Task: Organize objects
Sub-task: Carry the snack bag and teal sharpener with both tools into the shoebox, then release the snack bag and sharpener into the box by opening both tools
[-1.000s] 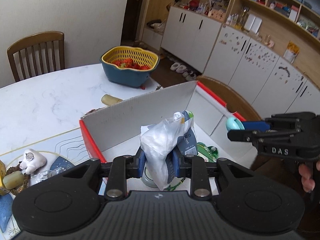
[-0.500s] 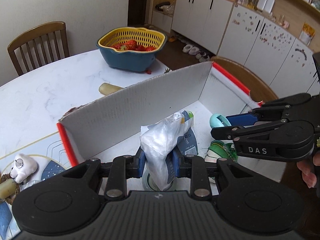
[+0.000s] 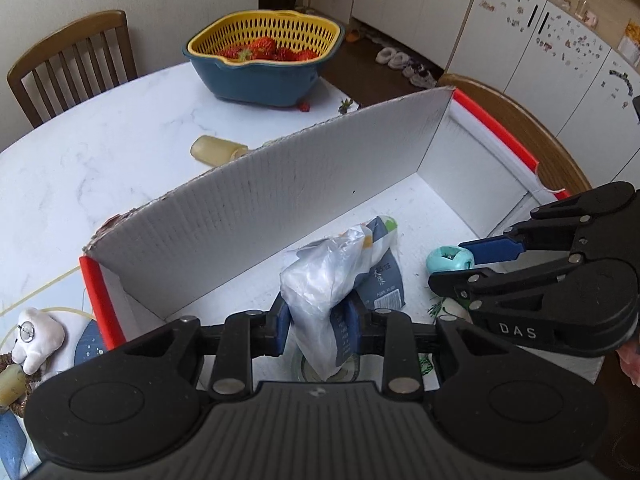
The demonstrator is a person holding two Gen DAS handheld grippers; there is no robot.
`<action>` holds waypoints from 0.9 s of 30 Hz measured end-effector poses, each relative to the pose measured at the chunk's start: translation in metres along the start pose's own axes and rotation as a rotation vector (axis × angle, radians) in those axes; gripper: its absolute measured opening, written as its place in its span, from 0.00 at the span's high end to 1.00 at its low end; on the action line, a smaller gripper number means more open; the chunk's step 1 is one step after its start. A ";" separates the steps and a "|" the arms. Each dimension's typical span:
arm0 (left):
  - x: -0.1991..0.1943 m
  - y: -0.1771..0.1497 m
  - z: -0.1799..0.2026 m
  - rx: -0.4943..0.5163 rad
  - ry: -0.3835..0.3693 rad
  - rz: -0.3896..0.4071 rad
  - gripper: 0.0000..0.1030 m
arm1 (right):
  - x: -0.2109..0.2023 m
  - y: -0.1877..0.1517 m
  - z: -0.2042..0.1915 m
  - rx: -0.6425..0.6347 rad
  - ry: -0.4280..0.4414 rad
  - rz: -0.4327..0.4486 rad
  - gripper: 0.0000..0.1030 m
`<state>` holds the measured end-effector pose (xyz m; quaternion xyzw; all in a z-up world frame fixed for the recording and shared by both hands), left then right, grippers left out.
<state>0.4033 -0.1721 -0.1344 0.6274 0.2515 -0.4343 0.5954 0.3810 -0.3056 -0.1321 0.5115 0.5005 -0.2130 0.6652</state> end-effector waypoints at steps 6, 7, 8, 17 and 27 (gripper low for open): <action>0.003 0.002 0.001 0.012 -0.001 -0.018 0.67 | 0.001 0.000 0.000 -0.008 0.015 -0.010 0.70; 0.003 0.002 0.001 0.016 0.003 -0.022 0.61 | 0.000 0.000 0.000 -0.007 0.018 -0.010 0.70; 0.004 0.001 0.002 0.021 0.008 -0.025 0.57 | -0.001 0.000 0.000 -0.008 0.020 -0.008 0.69; -0.010 -0.004 0.001 0.016 -0.013 0.004 0.47 | -0.013 -0.005 0.002 0.000 0.043 0.026 0.60; -0.056 -0.013 -0.001 -0.011 -0.067 0.119 0.47 | -0.054 -0.012 -0.004 0.030 0.087 0.139 0.52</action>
Point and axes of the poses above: each gripper's, at about its wrist camera, not at the fingertips, and x roughly the way its jaws point, z to its right, y to its top, the point moved 2 cm from there along x, roughly the way its jaws point, and after that the axes turned 2 degrees about z, right-handed, at the moved point
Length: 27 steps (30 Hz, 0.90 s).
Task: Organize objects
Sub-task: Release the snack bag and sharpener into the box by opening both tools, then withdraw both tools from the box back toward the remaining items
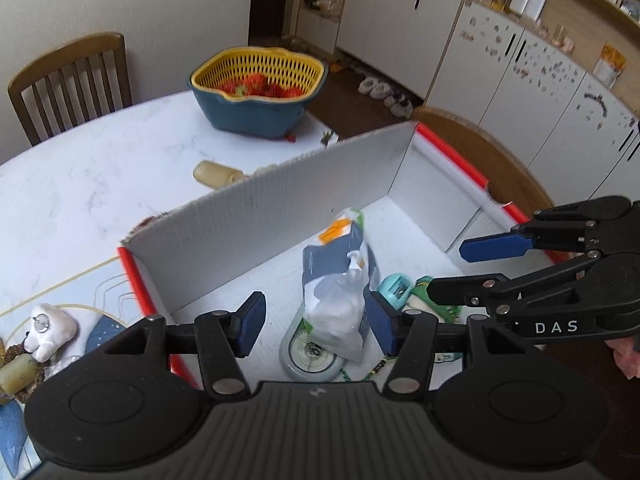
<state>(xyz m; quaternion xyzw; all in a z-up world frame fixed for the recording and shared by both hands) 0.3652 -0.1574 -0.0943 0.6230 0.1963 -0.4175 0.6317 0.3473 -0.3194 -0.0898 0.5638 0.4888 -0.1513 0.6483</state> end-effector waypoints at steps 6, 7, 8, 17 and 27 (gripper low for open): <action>-0.035 -0.002 0.000 -0.006 -0.016 0.077 0.47 | -0.027 -0.001 -0.013 0.014 0.020 0.069 0.50; -0.042 -0.003 -0.001 -0.004 -0.017 0.091 0.47 | -0.032 -0.002 -0.016 0.015 0.020 0.081 0.49; -0.048 -0.004 -0.001 -0.005 -0.020 0.103 0.47 | -0.037 -0.002 -0.020 0.015 0.021 0.093 0.49; -0.104 -0.017 -0.018 0.002 -0.038 0.197 0.47 | -0.072 -0.004 -0.054 0.030 0.013 0.189 0.45; -0.154 -0.042 -0.055 0.036 -0.027 0.253 0.29 | -0.089 -0.010 -0.108 0.044 0.011 0.245 0.37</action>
Point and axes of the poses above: each gripper's, at about its wrist camera, not at the fingertips, and x roughly the way its jaws point, z to its right, y to its top, the point moved 2 cm from there along x, roughly the way its jaws point, and after that the axes turned 2 degrees about z, right-handed, at the moved point
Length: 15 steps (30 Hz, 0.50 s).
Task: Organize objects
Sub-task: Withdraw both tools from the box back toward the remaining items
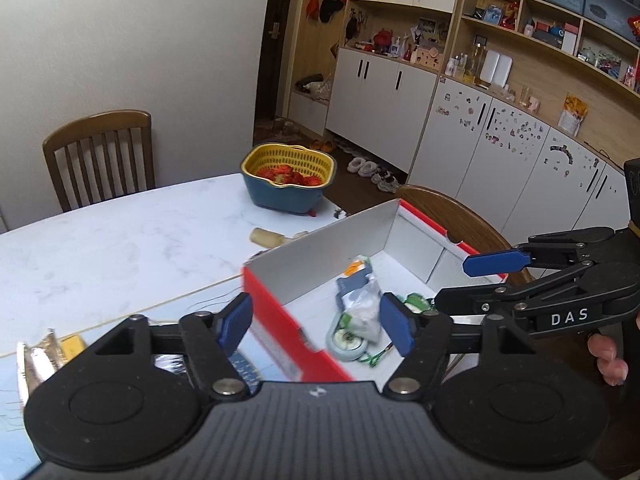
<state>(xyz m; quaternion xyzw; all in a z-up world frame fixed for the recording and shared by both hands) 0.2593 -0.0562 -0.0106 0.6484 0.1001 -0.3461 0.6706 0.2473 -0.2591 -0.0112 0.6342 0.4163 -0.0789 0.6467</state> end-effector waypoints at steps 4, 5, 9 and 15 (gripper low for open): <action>-0.018 -0.006 -0.020 -0.011 0.005 0.014 0.27 | -0.001 -0.003 -0.022 0.012 0.008 0.017 0.31; -0.022 -0.008 -0.026 -0.015 0.008 0.017 0.24 | -0.001 -0.003 -0.028 0.014 0.009 0.021 0.29; -0.038 -0.014 -0.047 -0.023 0.017 0.028 0.22 | 0.001 -0.006 -0.050 0.016 0.021 0.035 0.23; -0.056 -0.024 -0.078 -0.030 0.036 0.037 0.18 | 0.009 -0.007 -0.083 0.020 0.037 0.056 0.15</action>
Point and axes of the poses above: each gripper's, at about its wrist camera, not at the fingertips, and x roughly the way its jaws point, z to its right, y to its top, the point moved 2 cm from there along x, roughly the way its jaws point, and after that the axes turned 2 degrees about z, right-handed, at the moved point
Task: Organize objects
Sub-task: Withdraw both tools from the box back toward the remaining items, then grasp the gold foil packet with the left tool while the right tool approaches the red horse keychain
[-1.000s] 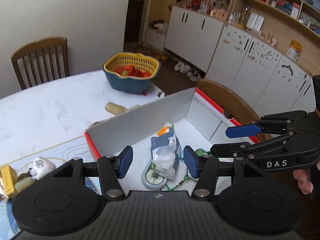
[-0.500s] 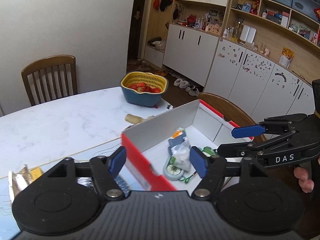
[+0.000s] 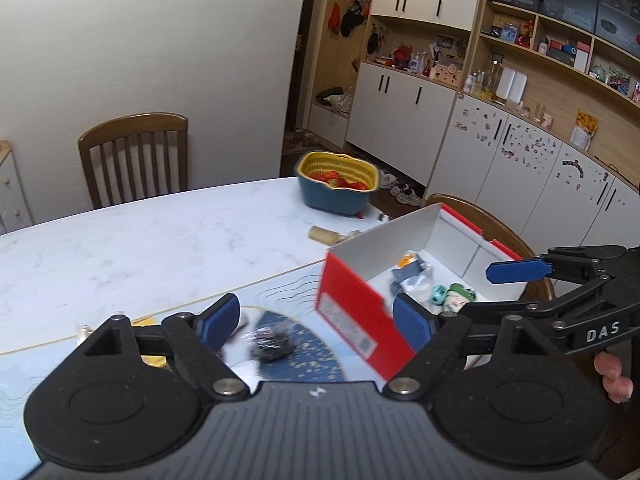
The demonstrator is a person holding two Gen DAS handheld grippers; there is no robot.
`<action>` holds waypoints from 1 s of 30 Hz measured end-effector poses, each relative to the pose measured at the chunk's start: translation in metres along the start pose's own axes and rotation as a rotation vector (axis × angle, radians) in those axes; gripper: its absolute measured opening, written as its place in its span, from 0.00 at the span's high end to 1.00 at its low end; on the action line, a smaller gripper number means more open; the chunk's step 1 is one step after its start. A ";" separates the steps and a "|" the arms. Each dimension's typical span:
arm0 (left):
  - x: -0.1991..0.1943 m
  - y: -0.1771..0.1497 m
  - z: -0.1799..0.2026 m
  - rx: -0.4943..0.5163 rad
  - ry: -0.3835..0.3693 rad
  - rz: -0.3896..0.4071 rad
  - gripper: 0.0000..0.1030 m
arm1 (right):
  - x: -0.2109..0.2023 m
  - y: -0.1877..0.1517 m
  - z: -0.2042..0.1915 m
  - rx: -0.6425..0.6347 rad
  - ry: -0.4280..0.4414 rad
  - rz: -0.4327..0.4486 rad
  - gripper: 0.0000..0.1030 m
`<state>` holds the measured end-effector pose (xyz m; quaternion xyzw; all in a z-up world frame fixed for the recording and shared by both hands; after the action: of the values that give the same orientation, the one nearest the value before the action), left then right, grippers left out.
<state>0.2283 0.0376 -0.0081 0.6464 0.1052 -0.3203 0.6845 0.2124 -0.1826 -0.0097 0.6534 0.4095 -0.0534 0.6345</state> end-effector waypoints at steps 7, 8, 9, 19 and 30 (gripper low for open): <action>-0.014 -0.016 -0.048 -0.031 0.040 -0.003 0.13 | 0.014 -0.002 -0.037 -0.003 0.011 0.015 0.07; -0.015 -0.018 -0.056 -0.039 0.048 -0.007 0.09 | 0.016 -0.003 -0.042 -0.005 0.010 0.016 0.07; -0.016 -0.021 -0.064 -0.048 0.055 -0.008 0.08 | 0.020 -0.003 -0.047 -0.006 0.008 0.015 0.07; -0.013 -0.048 -0.133 -0.137 0.118 -0.013 0.00 | 0.054 -0.015 -0.082 -0.027 -0.004 -0.043 0.06; 0.031 -0.068 -0.196 -0.213 0.199 -0.065 0.00 | 0.098 -0.040 -0.099 -0.061 -0.035 -0.131 0.06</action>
<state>0.2663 0.2180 -0.1090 0.5949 0.2267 -0.2637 0.7247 0.2085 -0.0558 -0.0798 0.6045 0.4416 -0.0937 0.6563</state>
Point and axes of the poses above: each gripper's, at about its wrist camera, not at the fingertips, and x roughly the way its jaws point, z to its right, y to its top, the point moved 2 cm from there along x, roughly the way its jaws point, and after that the axes turned 2 degrees about z, right-handed, at the moved point
